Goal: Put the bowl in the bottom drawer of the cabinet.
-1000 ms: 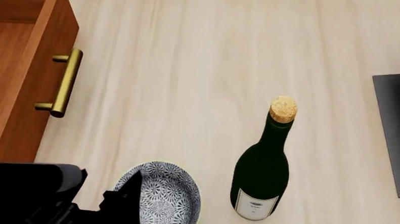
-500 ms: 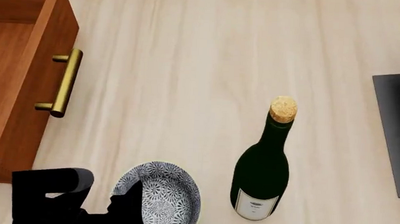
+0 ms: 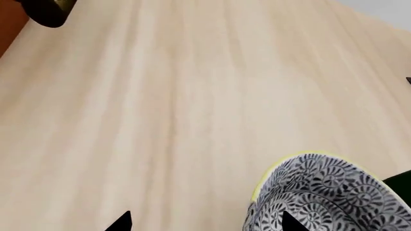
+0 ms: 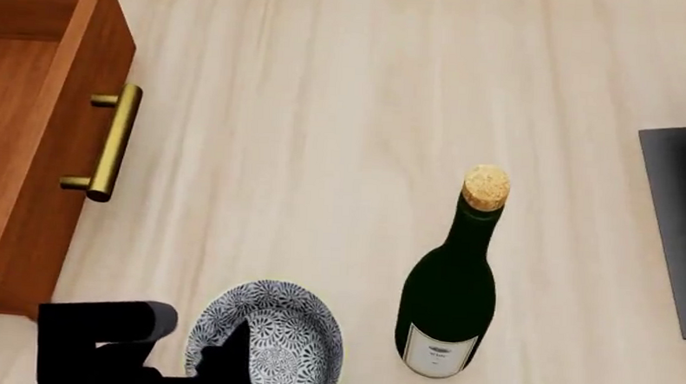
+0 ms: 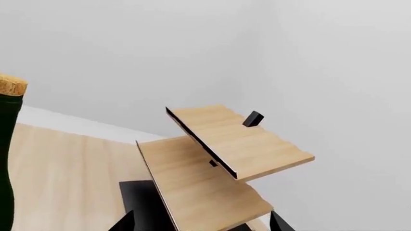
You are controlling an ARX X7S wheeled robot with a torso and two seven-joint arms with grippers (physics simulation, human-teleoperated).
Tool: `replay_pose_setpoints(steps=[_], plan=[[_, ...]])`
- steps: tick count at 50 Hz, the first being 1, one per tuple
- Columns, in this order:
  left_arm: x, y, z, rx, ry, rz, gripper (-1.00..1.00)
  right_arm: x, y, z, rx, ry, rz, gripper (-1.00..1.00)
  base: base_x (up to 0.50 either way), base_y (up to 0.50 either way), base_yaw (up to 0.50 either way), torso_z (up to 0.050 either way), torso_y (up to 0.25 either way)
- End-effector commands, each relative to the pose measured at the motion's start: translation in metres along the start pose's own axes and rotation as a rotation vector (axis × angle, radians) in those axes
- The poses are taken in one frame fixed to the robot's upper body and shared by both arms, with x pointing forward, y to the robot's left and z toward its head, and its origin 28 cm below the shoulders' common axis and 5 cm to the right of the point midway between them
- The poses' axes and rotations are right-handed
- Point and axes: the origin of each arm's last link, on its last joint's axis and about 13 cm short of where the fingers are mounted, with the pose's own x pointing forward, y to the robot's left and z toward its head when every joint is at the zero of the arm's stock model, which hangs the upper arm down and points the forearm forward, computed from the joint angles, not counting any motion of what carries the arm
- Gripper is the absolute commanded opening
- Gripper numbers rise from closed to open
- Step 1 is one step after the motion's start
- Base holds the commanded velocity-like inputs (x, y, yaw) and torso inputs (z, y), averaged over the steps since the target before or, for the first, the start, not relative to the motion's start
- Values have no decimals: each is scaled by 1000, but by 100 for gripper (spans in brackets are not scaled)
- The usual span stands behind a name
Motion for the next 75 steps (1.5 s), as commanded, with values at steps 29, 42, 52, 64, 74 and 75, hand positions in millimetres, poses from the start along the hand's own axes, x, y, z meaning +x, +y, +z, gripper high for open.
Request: replay_pose_setpoints(steps=[29, 42, 52, 64, 74, 75], plan=[[-10, -14, -28, -3, 141, -115, 100, -5, 0, 1, 13, 11, 1, 100, 1, -1, -2, 0, -2], [-11, -16, -31, 3, 160, -133, 100, -5, 1, 2, 17, 13, 4, 100, 0, -2, -2, 0, -2], [-12, -17, -31, 5, 160, -142, -100, -4, 3, 1, 20, 15, 10, 100, 0, -2, -3, 0, -3], [-13, -16, -32, -1, 158, -139, -100, -5, 3, -2, 23, 21, 9, 100, 1, -2, -3, 0, -4], [-38, -26, -9, 21, 69, -211, -100, -4, 5, -2, 23, 19, 13, 100, 0, -1, -1, 0, -1], [-44, -28, -4, 15, 28, -239, -100, -4, 5, -2, 23, 18, 15, 100, 0, 0, 0, 0, 0]])
